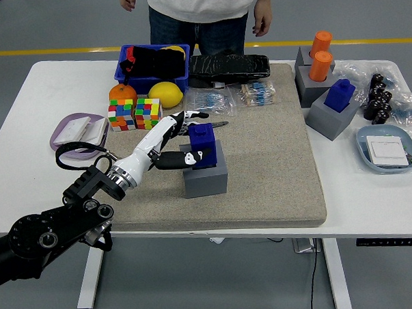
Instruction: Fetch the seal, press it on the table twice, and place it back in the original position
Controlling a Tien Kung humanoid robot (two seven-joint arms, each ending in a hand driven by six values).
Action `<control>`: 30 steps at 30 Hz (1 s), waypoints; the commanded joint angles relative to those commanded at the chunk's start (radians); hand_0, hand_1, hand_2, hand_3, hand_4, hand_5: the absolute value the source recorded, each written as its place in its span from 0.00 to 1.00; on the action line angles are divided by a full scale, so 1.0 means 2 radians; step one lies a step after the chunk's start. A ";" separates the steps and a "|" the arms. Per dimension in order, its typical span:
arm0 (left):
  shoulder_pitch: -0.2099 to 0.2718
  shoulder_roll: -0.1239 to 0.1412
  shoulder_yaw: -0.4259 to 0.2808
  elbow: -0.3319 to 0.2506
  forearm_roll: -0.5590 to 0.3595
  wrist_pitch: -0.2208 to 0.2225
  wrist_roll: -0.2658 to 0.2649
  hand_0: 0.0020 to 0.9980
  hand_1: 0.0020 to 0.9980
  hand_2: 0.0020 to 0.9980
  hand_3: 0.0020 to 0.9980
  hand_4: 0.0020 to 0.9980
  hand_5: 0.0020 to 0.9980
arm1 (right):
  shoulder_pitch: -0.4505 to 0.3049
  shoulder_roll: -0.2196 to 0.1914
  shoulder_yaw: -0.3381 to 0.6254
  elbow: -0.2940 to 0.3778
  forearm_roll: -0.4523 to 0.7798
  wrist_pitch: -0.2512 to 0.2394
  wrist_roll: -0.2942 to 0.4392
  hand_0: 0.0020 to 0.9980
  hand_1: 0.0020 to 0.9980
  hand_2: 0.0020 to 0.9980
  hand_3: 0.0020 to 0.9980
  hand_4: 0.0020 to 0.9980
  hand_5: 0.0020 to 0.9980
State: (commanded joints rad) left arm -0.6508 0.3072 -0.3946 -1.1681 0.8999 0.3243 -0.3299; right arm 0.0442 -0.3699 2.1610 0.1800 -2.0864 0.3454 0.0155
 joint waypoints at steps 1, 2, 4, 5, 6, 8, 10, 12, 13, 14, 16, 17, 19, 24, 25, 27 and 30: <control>0.000 0.000 0.001 0.001 -0.001 0.000 0.000 0.67 0.51 0.54 0.79 0.64 0.00 | 0.000 0.000 0.000 0.000 0.000 0.000 0.000 0.92 0.83 0.83 0.85 1.00 0.82; -0.001 -0.001 0.002 0.002 -0.001 0.000 0.000 0.67 0.51 0.54 0.79 0.64 0.00 | 0.000 0.000 0.000 0.000 0.000 0.000 0.000 0.92 0.83 0.83 0.85 1.00 0.82; -0.001 -0.002 0.003 0.004 -0.003 0.001 -0.002 0.67 0.51 0.54 0.79 0.64 0.00 | 0.000 -0.001 -0.001 0.000 0.001 0.000 0.000 0.92 0.83 0.83 0.86 1.00 0.82; -0.002 -0.002 0.004 0.005 -0.004 0.002 -0.002 0.67 0.51 0.54 0.79 0.64 0.00 | 0.000 -0.001 -0.002 0.000 0.001 0.000 0.000 0.92 0.83 0.83 0.86 1.00 0.82; -0.002 -0.002 0.004 0.006 -0.004 0.002 -0.003 0.67 0.51 0.54 0.79 0.64 0.00 | 0.000 -0.001 -0.001 0.000 0.001 0.000 0.000 0.92 0.83 0.83 0.86 1.00 0.82; -0.003 -0.003 0.004 0.008 -0.004 0.003 -0.004 0.67 0.51 0.54 0.79 0.64 0.00 | 0.001 -0.001 -0.002 0.000 0.001 0.000 0.000 0.92 0.83 0.83 0.86 1.00 0.82; -0.005 -0.003 0.004 0.010 -0.004 0.004 -0.004 0.67 0.51 0.54 0.79 0.64 0.00 | 0.001 0.000 -0.001 0.000 0.001 0.000 0.000 0.92 0.83 0.83 0.86 1.00 0.82; -0.006 -0.004 0.005 0.012 -0.004 0.005 -0.005 0.67 0.51 0.54 0.79 0.64 0.00 | 0.001 0.000 0.000 0.000 0.001 0.000 0.000 0.92 0.83 0.83 0.86 1.00 0.82; -0.006 -0.004 0.005 0.013 -0.004 0.005 -0.005 0.67 0.51 0.54 0.79 0.64 0.00 | 0.002 0.000 0.000 0.000 0.001 0.000 0.001 0.92 0.83 0.83 0.86 1.00 0.82; -0.006 -0.004 0.005 0.014 -0.005 0.005 -0.006 0.67 0.51 0.54 0.79 0.64 0.00 | 0.002 -0.001 0.000 0.000 0.000 0.000 0.001 0.92 0.83 0.83 0.86 1.00 0.82; -0.006 -0.005 0.006 0.015 -0.005 0.006 -0.006 0.67 0.51 0.54 0.79 0.64 0.00 | 0.002 -0.001 0.001 0.000 0.000 0.000 0.001 0.92 0.83 0.83 0.86 1.00 0.82; -0.006 -0.005 0.006 0.016 -0.005 0.005 -0.006 0.67 0.51 0.54 0.79 0.64 0.00 | 0.002 -0.001 0.001 0.000 0.000 0.000 0.001 0.92 0.83 0.83 0.86 1.00 0.82; -0.006 -0.005 0.007 0.016 -0.005 0.006 -0.006 0.67 0.51 0.54 0.79 0.64 0.00 | 0.002 -0.001 0.001 0.000 0.000 0.000 0.001 0.92 0.83 0.83 0.86 1.00 0.82; -0.006 -0.005 0.009 0.017 -0.004 0.006 -0.006 0.67 0.51 0.54 0.79 0.64 0.00 | 0.002 -0.001 0.002 0.000 0.000 0.000 0.001 0.92 0.83 0.83 0.86 1.00 0.82; -0.005 -0.005 0.009 0.017 -0.004 0.006 -0.005 0.67 0.51 0.54 0.79 0.64 0.00 | 0.002 -0.001 0.002 0.000 0.000 0.000 0.001 0.92 0.83 0.83 0.86 1.00 0.82; -0.005 -0.005 0.009 0.017 -0.004 0.006 -0.005 0.67 0.51 0.54 0.79 0.64 0.00 | 0.002 -0.001 0.002 0.000 0.000 0.000 0.001 0.92 0.83 0.83 0.86 1.00 0.82; -0.005 -0.005 0.009 0.019 -0.005 0.006 -0.005 0.67 0.51 0.54 0.79 0.64 0.00 | 0.002 -0.001 0.002 0.000 0.000 0.000 0.001 0.92 0.83 0.83 0.86 1.00 0.82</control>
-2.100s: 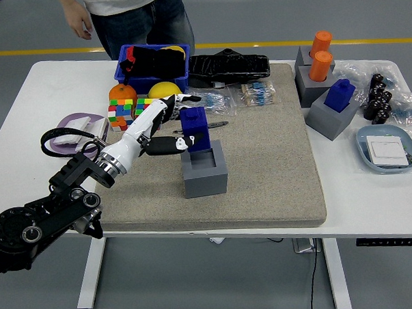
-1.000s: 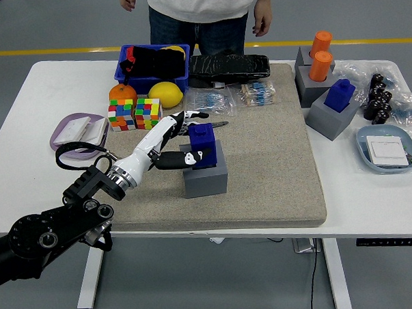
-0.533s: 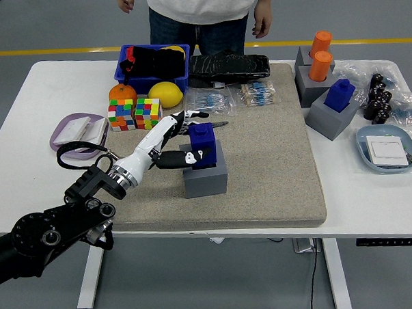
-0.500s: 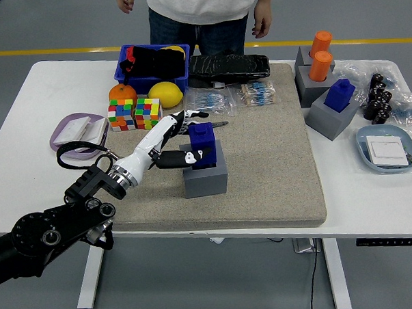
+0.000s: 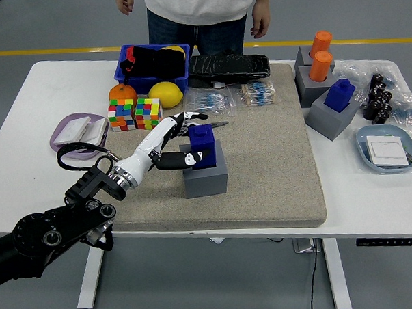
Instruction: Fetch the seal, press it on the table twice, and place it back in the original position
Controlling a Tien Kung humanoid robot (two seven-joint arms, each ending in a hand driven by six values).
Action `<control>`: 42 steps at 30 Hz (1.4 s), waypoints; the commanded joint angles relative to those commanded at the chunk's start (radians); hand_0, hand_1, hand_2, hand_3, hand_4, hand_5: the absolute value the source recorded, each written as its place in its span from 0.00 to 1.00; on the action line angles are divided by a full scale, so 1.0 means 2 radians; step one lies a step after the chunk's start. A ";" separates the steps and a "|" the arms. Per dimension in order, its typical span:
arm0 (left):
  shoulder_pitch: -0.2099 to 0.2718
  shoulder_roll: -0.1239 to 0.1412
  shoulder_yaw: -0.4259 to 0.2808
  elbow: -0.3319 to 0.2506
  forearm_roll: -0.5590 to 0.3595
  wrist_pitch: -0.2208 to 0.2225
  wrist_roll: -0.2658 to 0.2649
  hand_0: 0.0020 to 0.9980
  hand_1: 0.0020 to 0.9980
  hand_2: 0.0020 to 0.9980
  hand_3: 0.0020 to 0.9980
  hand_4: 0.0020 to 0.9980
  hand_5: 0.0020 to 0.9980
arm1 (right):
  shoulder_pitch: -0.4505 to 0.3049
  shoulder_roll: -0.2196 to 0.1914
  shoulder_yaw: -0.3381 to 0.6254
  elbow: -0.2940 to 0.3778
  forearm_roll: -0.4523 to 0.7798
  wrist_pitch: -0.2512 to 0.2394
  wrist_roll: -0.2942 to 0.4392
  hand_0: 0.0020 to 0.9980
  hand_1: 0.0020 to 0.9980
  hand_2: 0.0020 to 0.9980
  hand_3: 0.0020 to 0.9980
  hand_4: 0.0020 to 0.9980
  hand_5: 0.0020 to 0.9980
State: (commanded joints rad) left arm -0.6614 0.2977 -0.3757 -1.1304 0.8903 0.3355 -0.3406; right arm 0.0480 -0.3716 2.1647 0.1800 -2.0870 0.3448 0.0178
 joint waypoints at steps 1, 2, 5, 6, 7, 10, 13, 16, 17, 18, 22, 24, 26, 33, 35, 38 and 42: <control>0.000 0.000 0.000 0.001 0.000 0.000 0.000 0.67 0.51 0.54 0.79 0.64 0.00 | 0.000 0.000 0.000 0.000 0.000 0.000 0.000 0.92 0.83 0.83 0.86 1.00 0.82; 0.000 0.000 0.001 0.001 0.000 0.000 0.000 0.67 0.51 0.54 0.79 0.64 0.00 | 0.000 0.000 0.001 0.000 0.000 0.000 0.000 0.92 0.83 0.83 0.86 1.00 0.82; -0.001 0.001 0.002 0.002 0.000 0.000 0.000 0.67 0.51 0.53 0.79 0.64 0.00 | 0.000 0.000 0.002 0.000 -0.001 0.000 0.000 0.92 0.82 0.83 0.86 1.00 0.82; -0.001 0.001 0.002 0.003 0.000 0.000 0.000 0.67 0.51 0.53 0.79 0.64 0.00 | 0.000 0.000 0.002 0.000 -0.001 0.000 0.000 0.92 0.82 0.83 0.86 1.00 0.82; -0.001 0.001 0.003 0.004 -0.001 0.000 0.000 0.67 0.51 0.53 0.79 0.64 0.00 | 0.000 0.000 0.002 0.000 -0.001 0.000 0.001 0.92 0.82 0.83 0.86 1.00 0.82; -0.001 0.001 0.004 0.006 -0.001 0.000 0.000 0.67 0.51 0.53 0.79 0.64 0.00 | 0.000 0.000 0.004 0.000 -0.002 0.000 0.001 0.92 0.82 0.83 0.86 1.00 0.82; -0.001 0.001 0.006 0.003 0.000 0.000 0.000 0.67 0.51 0.53 0.79 0.64 0.00 | 0.000 -0.001 0.004 0.000 -0.002 0.000 0.001 0.92 0.82 0.83 0.86 1.00 0.82; -0.002 0.001 0.005 0.002 0.000 0.000 0.000 0.67 0.51 0.53 0.79 0.64 0.00 | 0.000 0.000 0.004 0.000 -0.002 0.000 0.001 0.92 0.82 0.83 0.86 1.00 0.82; -0.002 0.001 0.005 0.002 0.000 0.000 0.000 0.67 0.51 0.53 0.79 0.64 0.00 | 0.000 0.000 0.004 0.000 -0.002 0.000 0.001 0.92 0.82 0.83 0.86 1.00 0.82; -0.001 0.000 0.005 0.002 -0.001 0.000 0.001 0.67 0.51 0.53 0.79 0.64 0.00 | 0.000 0.000 0.004 0.000 -0.002 0.000 0.001 0.92 0.82 0.83 0.86 1.00 0.82; -0.001 0.000 0.006 -0.002 0.001 -0.001 0.001 0.67 0.51 0.53 0.79 0.64 0.00 | 0.000 0.000 0.005 0.000 -0.003 0.000 0.001 0.92 0.82 0.83 0.86 1.00 0.82; -0.001 -0.001 0.007 0.000 0.000 0.000 0.001 0.67 0.51 0.53 0.79 0.64 0.00 | 0.000 0.000 0.004 0.000 -0.002 0.000 0.001 0.92 0.82 0.83 0.86 1.00 0.82; -0.002 -0.001 0.010 0.002 -0.001 0.000 0.001 0.67 0.51 0.53 0.79 0.64 0.00 | 0.001 0.000 0.004 0.000 -0.003 0.000 0.002 0.92 0.82 0.83 0.86 1.00 0.82; -0.003 -0.001 0.016 0.004 0.003 0.001 0.001 0.67 0.50 0.53 0.79 0.64 0.00 | 0.000 0.000 0.007 0.000 -0.004 0.000 0.003 0.92 0.83 0.83 0.86 1.00 0.82; -0.004 -0.001 0.015 0.004 0.004 0.001 0.001 0.67 0.50 0.53 0.79 0.64 0.00 | 0.000 0.000 0.007 0.000 -0.004 0.000 0.003 0.92 0.83 0.83 0.86 1.00 0.82; -0.005 -0.001 0.014 0.004 0.005 0.002 0.001 0.67 0.50 0.53 0.79 0.64 0.00 | 0.000 0.000 0.007 0.000 -0.004 0.000 0.003 0.92 0.83 0.83 0.86 1.00 0.82; -0.007 -0.001 0.011 0.002 0.006 0.002 0.000 0.67 0.50 0.53 0.79 0.64 0.00 | 0.000 0.000 0.006 0.000 -0.003 0.000 0.003 0.92 0.83 0.83 0.86 1.00 0.82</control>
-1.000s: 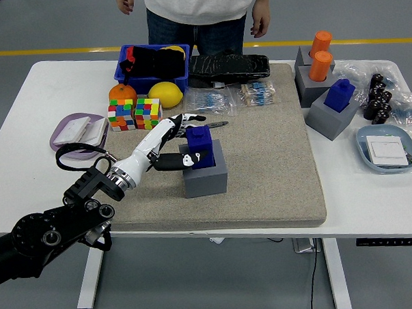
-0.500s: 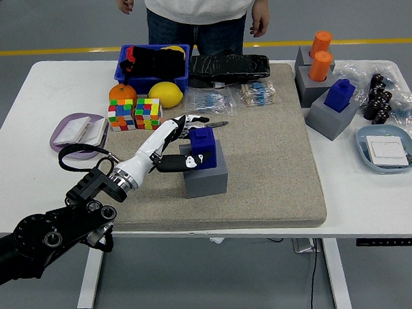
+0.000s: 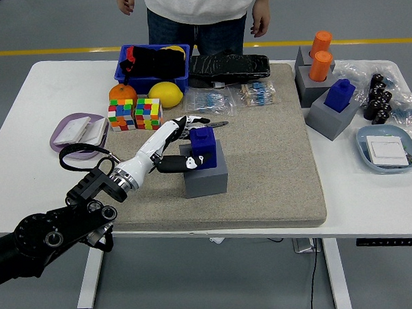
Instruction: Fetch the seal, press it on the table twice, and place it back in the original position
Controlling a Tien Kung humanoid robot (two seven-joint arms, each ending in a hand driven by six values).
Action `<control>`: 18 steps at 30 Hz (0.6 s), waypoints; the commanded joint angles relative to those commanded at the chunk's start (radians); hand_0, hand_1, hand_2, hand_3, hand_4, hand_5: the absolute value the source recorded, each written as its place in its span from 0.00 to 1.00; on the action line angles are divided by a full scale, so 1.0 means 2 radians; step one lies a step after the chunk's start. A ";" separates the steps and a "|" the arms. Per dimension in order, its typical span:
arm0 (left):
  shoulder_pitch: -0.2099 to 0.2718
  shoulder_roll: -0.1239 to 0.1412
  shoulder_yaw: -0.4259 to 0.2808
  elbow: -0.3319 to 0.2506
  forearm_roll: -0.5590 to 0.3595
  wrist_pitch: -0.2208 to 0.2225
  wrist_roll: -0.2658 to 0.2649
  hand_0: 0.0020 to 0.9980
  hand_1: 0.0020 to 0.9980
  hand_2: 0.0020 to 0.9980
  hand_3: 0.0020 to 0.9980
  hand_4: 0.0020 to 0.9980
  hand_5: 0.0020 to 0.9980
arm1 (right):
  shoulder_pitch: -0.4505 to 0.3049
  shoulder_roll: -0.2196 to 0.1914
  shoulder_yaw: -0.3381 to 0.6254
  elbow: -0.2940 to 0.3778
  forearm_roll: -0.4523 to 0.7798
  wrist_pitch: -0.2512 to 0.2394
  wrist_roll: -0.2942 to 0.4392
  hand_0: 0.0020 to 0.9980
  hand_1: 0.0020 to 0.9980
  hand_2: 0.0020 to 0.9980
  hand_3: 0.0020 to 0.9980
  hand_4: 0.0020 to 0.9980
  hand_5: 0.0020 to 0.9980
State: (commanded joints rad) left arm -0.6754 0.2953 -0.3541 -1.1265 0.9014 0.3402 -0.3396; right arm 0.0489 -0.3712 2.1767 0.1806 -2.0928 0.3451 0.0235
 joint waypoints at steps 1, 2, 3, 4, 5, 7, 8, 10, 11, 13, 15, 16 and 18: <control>0.000 0.000 -0.001 0.000 0.000 0.000 0.000 0.67 0.50 0.53 0.79 0.64 0.00 | 0.000 0.000 0.000 0.000 0.000 0.000 0.000 0.92 0.83 0.83 0.86 1.00 0.82; -0.001 0.000 -0.001 0.000 0.001 0.000 0.000 0.67 0.50 0.53 0.79 0.64 0.00 | 0.000 0.000 0.001 0.000 -0.001 0.000 0.000 0.92 0.83 0.83 0.86 1.00 0.82; -0.001 0.000 -0.001 0.000 0.001 0.000 0.000 0.67 0.50 0.53 0.79 0.64 0.00 | 0.000 0.000 0.001 0.000 -0.001 0.000 0.000 0.92 0.83 0.83 0.86 1.00 0.82; 0.000 0.000 0.000 0.001 0.001 0.000 0.000 0.67 0.50 0.53 0.79 0.64 0.00 | 0.000 0.000 0.001 0.000 -0.001 0.000 0.000 0.92 0.83 0.83 0.86 1.00 0.82; 0.000 0.000 0.000 0.001 0.001 0.000 0.000 0.67 0.50 0.53 0.79 0.64 0.00 | 0.000 0.000 0.001 0.000 -0.001 0.000 0.000 0.92 0.83 0.83 0.86 1.00 0.82; 0.000 0.000 0.002 0.003 0.002 0.000 0.000 0.67 0.50 0.53 0.79 0.64 0.00 | 0.000 0.000 0.002 0.000 -0.001 0.000 0.000 0.92 0.83 0.83 0.86 1.00 0.82; 0.000 0.000 0.002 0.004 0.003 0.000 0.000 0.67 0.50 0.53 0.79 0.64 0.00 | 0.000 0.000 0.002 0.000 -0.001 0.000 0.000 0.92 0.83 0.83 0.86 1.00 0.82; 0.000 0.000 0.003 0.005 0.005 0.001 0.001 0.67 0.50 0.53 0.79 0.64 0.00 | 0.000 0.000 0.001 0.000 -0.001 0.000 0.000 0.92 0.83 0.83 0.86 1.00 0.82; 0.000 0.000 0.003 0.006 0.005 0.001 0.001 0.67 0.50 0.53 0.79 0.64 0.00 | 0.000 0.000 0.002 0.000 -0.001 0.000 0.000 0.92 0.83 0.83 0.86 1.00 0.82; 0.000 0.000 0.004 0.005 0.006 0.001 0.000 0.67 0.50 0.53 0.79 0.64 0.00 | 0.000 0.000 0.003 0.000 -0.002 -0.001 0.001 0.92 0.83 0.83 0.86 1.00 0.82; -0.001 0.000 0.004 0.005 0.011 0.002 0.001 0.67 0.50 0.53 0.79 0.64 0.00 | 0.000 0.000 0.003 0.000 -0.001 0.000 0.001 0.92 0.83 0.83 0.86 1.00 0.82; -0.001 0.000 0.004 0.005 0.012 0.002 0.001 0.67 0.50 0.53 0.79 0.64 0.00 | 0.000 0.000 0.002 0.000 -0.001 -0.001 0.001 0.92 0.83 0.83 0.86 1.00 0.83; 0.000 0.000 0.004 0.005 0.013 0.003 0.000 0.67 0.50 0.53 0.79 0.64 0.00 | 0.000 0.000 0.002 0.000 -0.001 0.000 0.001 0.92 0.83 0.83 0.86 1.00 0.83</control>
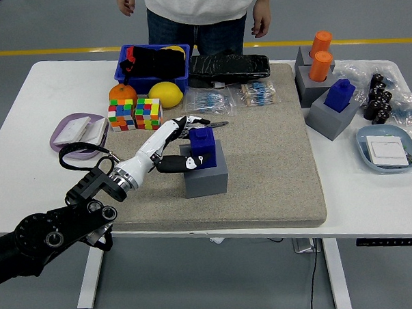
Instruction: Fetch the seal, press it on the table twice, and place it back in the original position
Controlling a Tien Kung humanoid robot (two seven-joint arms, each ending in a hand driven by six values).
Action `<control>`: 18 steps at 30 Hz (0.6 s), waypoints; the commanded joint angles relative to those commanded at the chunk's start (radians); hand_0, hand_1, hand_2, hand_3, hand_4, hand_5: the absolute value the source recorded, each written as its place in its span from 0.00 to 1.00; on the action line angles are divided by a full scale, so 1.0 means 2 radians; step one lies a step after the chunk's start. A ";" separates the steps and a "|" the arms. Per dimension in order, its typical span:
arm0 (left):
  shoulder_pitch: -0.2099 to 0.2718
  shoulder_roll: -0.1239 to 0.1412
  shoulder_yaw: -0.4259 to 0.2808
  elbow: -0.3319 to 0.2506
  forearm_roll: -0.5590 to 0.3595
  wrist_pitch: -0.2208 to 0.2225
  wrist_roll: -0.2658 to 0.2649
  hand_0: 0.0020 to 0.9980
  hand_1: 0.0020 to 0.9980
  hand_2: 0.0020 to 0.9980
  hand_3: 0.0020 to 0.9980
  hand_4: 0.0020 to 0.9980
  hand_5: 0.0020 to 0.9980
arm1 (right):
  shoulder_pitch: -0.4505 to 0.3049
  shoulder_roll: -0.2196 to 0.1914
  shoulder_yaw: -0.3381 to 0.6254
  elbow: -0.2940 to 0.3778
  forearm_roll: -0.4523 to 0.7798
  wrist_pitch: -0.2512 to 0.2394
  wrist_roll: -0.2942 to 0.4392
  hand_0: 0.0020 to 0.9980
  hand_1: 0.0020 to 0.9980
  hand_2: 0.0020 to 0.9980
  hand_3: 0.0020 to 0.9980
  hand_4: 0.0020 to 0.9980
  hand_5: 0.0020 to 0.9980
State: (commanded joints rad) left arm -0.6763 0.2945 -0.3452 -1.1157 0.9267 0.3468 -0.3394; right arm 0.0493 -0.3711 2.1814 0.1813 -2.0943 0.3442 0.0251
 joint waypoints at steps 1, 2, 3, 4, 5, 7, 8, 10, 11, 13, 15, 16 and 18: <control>0.000 0.000 0.000 0.000 0.000 0.000 0.000 0.67 0.50 0.53 0.79 0.64 0.00 | 0.000 0.000 0.000 0.000 0.000 0.000 0.000 0.92 0.83 0.83 0.86 1.00 0.83; 0.000 0.000 0.001 0.000 0.001 0.001 -0.001 0.67 0.50 0.53 0.79 0.64 0.00 | 0.000 0.000 0.000 0.000 0.000 0.000 0.000 0.92 0.83 0.83 0.86 1.00 0.83; 0.001 0.000 0.001 0.000 0.003 0.001 -0.001 0.67 0.50 0.53 0.79 0.64 0.00 | 0.000 0.000 0.000 0.000 -0.001 0.000 0.000 0.92 0.83 0.83 0.86 1.00 0.83; 0.001 0.000 0.002 0.000 0.003 0.001 -0.001 0.67 0.50 0.53 0.79 0.64 0.00 | 0.000 0.000 0.000 0.000 0.000 0.000 0.000 0.92 0.82 0.83 0.86 1.00 0.83; 0.001 -0.001 0.002 0.000 0.003 0.002 -0.001 0.67 0.50 0.53 0.79 0.64 0.00 | 0.000 0.000 0.000 0.000 0.000 0.000 0.000 0.92 0.82 0.83 0.86 1.00 0.83; 0.001 -0.001 0.003 0.000 0.003 0.003 -0.003 0.67 0.50 0.53 0.79 0.64 0.00 | 0.000 0.000 0.000 0.000 -0.001 0.000 0.000 0.92 0.82 0.83 0.86 1.00 0.83; 0.001 -0.001 0.003 0.001 0.003 0.003 -0.003 0.67 0.50 0.53 0.79 0.64 0.00 | 0.000 0.000 0.001 0.000 -0.001 0.000 0.000 0.92 0.82 0.83 0.86 1.00 0.83; 0.000 -0.001 0.002 0.000 0.004 0.004 -0.003 0.66 0.50 0.53 0.78 0.64 0.00 | 0.000 0.000 0.000 0.000 0.000 0.000 0.000 0.92 0.82 0.83 0.86 1.00 0.83; 0.000 -0.001 0.001 0.000 0.006 0.005 -0.003 0.66 0.50 0.53 0.78 0.64 0.00 | 0.000 0.000 0.000 0.000 0.000 0.000 0.000 0.92 0.82 0.83 0.86 1.00 0.83; -0.001 0.000 0.000 -0.001 0.010 0.006 -0.003 0.66 0.50 0.53 0.78 0.64 0.00 | 0.000 0.000 -0.001 0.000 0.000 0.000 0.000 0.92 0.82 0.83 0.86 1.00 0.83; -0.001 0.001 -0.001 -0.001 0.012 0.006 -0.002 0.66 0.50 0.53 0.78 0.64 0.00 | 0.000 0.000 -0.001 0.000 0.000 0.000 0.000 0.92 0.82 0.83 0.86 1.00 0.83; -0.001 0.001 0.000 -0.001 0.012 0.006 -0.002 0.66 0.50 0.53 0.79 0.64 0.00 | 0.000 0.000 -0.001 0.000 0.000 0.000 0.000 0.92 0.82 0.83 0.86 1.00 0.83; 0.000 0.001 0.001 0.000 0.016 0.007 -0.002 0.66 0.50 0.53 0.79 0.64 0.00 | 0.000 0.001 0.000 0.000 0.000 0.000 0.000 0.92 0.82 0.83 0.86 1.00 0.83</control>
State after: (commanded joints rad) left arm -0.6771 0.2968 -0.3438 -1.1164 0.9578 0.3602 -0.3427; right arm 0.0487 -0.3699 2.1817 0.1817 -2.0952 0.3438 0.0250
